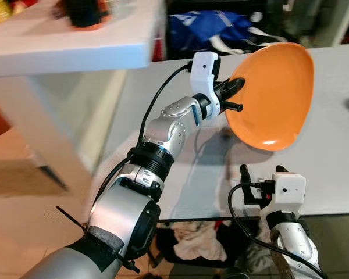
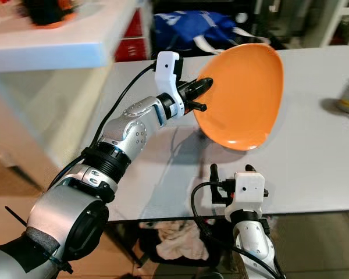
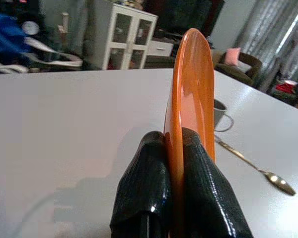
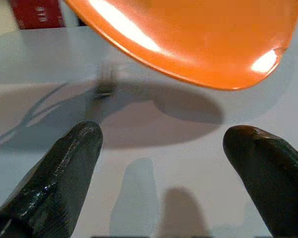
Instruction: Setting the table
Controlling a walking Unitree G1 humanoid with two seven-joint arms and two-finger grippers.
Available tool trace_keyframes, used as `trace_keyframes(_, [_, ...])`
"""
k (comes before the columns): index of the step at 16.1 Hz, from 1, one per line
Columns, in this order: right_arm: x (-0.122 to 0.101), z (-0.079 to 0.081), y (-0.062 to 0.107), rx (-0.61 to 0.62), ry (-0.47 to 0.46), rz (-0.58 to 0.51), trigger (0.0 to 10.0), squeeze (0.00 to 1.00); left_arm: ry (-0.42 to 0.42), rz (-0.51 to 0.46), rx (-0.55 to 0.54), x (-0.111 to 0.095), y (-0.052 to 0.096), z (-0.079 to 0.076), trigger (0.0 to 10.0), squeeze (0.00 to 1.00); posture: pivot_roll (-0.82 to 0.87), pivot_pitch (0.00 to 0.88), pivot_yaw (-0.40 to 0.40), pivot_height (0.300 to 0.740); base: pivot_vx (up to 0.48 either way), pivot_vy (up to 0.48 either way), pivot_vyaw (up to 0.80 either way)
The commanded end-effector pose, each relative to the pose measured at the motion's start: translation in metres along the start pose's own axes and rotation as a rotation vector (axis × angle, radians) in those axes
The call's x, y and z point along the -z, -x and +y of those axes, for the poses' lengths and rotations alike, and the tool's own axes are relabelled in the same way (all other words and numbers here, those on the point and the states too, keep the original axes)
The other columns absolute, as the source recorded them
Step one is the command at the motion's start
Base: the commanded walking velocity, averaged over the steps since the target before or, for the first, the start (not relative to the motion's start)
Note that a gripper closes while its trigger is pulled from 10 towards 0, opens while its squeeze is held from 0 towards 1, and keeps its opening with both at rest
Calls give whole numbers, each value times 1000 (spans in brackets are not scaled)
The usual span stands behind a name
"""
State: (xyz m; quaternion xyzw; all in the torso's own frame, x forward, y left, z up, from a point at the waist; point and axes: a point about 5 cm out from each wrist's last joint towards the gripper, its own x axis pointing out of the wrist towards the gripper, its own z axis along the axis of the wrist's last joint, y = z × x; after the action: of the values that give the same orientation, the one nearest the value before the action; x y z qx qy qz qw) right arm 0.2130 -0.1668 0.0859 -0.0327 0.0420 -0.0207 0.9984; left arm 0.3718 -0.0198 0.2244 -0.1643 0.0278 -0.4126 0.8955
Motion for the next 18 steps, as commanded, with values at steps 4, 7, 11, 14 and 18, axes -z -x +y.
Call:
trace_keyframes(4, [-3, -1, -1, 3, 12, -11, 10000, 0, 211, 19, 129, 37, -22, -66, 0, 0, -283, 22, 98, 727, 127, -307, 0])
trace_keyframes(7, [-4, -2, 0, 3, 14, -11, 10000, 0, 222, 18, 123, 36, -20, -63, 0, 0, -284, 23, 95, 727, 0, 0, 0])
trace_keyframes(11, [-9, -7, 1, 26, 12, -30, 10000, 0, -4, -79, 64, 8, 7, -25, 0, 0, -273, 35, 101, 727, 0, 0, 0])
trace_keyframes(14, [-7, -5, -1, 22, 9, -25, 10000, 0, -110, -200, 93, -29, 21, -26, 0, 0, -241, 34, 94, 727, 0, 0, 0])
trace_keyframes(18, [-7, -2, -6, 13, 2, -24, 10000, 0, -120, -189, 65, -27, 37, -21, 0, 0, -224, 28, 91, 727, 0, 0, 0])
